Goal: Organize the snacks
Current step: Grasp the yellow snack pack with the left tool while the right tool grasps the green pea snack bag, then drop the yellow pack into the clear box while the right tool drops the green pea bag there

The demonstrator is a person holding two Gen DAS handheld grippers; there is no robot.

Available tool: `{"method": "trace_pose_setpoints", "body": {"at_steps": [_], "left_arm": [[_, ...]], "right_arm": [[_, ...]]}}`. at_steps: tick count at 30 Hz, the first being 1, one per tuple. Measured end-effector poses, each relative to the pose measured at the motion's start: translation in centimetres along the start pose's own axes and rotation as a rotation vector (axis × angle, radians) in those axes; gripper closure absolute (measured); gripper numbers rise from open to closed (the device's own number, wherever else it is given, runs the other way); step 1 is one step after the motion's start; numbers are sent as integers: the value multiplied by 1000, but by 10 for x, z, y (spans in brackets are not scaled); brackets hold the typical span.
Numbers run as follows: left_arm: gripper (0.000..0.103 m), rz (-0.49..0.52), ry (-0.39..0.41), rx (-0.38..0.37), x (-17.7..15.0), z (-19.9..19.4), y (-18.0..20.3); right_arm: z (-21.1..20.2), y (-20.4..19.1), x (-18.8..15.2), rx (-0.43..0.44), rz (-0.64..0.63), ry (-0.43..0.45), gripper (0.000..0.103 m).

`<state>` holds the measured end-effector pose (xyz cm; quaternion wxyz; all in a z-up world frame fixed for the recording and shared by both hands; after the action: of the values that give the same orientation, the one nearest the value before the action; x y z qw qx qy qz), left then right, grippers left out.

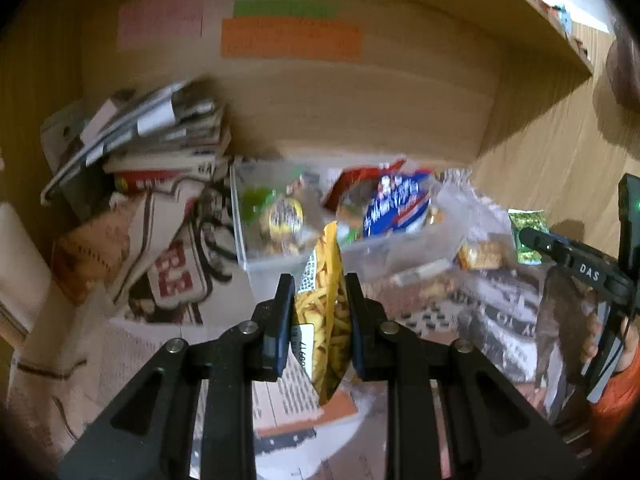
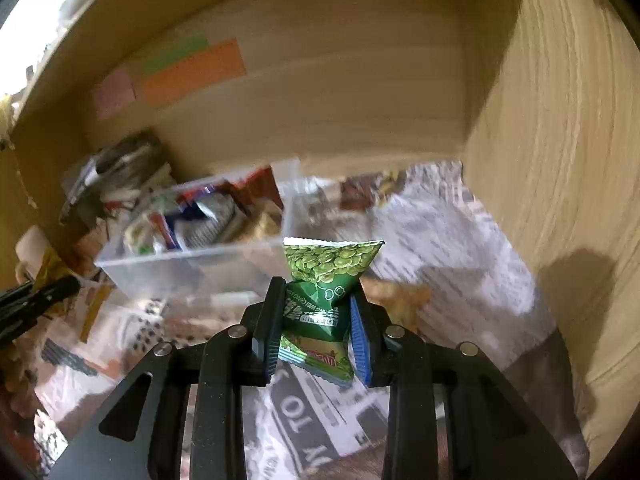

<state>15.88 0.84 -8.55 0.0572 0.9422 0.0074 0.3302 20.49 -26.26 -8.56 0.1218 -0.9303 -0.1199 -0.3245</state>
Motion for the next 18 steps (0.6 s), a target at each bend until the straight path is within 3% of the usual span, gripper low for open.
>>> {"method": "trace_pose_setpoints", "body": {"at_steps": [9,18], "left_arm": [[79,27,73,10,36,-11,6],[79,49,82,-10,66,4,13]], "right_arm": [[-4,-21,28,41,-50,74,76],[4,-34,54,67,-88,95,76]]}}
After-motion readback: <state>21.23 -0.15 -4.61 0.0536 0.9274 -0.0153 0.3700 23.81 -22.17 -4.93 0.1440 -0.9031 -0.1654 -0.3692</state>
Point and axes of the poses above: each gripper's, at about its wrist camera, not at the fingertips, and z roughly the way its jaws point, y to its right, x to its top, the point moved 1 cm from there along z, roughly the way its jaws point, and after that the axes turned 13 degrees about -y, right-handed, at the moved point
